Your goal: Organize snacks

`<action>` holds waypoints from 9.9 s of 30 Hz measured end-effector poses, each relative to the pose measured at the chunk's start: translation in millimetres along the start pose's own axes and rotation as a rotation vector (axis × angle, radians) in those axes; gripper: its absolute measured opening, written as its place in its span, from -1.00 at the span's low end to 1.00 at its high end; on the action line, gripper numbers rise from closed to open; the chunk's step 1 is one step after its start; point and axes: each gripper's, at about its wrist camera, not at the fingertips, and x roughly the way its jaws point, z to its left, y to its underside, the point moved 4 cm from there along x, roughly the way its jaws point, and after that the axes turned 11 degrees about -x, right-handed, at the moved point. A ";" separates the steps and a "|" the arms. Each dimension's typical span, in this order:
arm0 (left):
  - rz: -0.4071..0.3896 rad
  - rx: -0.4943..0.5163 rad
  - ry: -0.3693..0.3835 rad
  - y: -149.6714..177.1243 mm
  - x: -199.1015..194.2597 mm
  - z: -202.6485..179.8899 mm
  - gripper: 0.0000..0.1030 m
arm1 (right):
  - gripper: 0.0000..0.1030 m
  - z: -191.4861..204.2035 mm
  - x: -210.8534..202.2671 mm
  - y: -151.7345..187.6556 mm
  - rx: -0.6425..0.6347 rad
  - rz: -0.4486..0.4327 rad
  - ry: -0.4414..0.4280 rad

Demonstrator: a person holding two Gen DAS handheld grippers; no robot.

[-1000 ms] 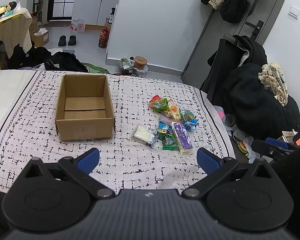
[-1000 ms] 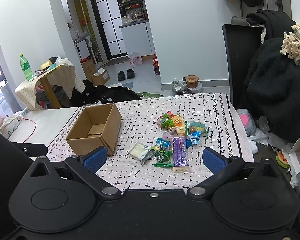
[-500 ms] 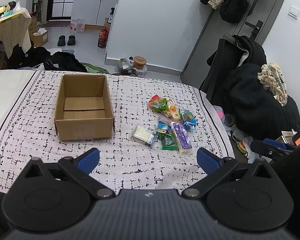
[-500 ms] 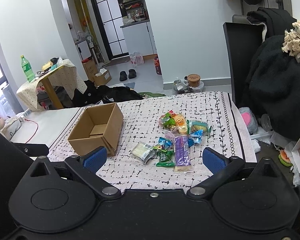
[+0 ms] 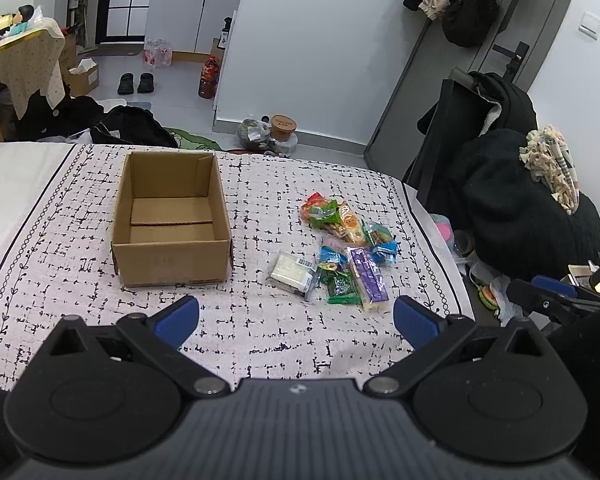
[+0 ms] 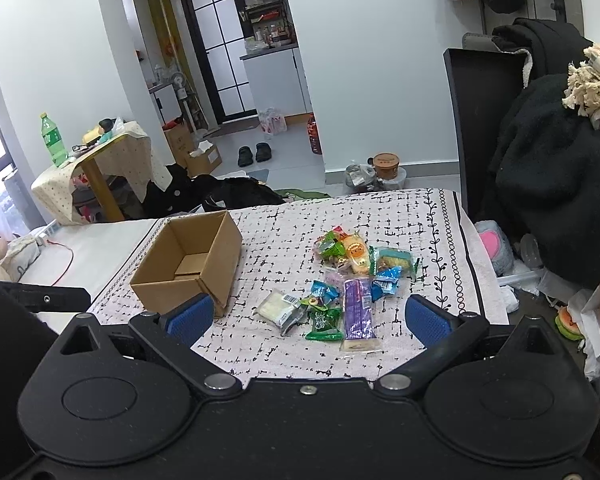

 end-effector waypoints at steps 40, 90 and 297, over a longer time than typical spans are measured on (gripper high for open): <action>0.055 0.009 -0.009 -21.6 121.1 -15.5 1.00 | 0.90 -51.7 111.6 12.0 0.072 0.126 0.006; 0.248 0.162 -0.104 11.7 313.6 -8.1 0.44 | -0.32 -45.0 258.2 75.0 -0.043 0.404 0.057; 0.208 0.005 -0.051 -17.6 363.4 -84.3 -0.19 | 0.54 -145.8 274.9 32.8 0.211 0.113 0.037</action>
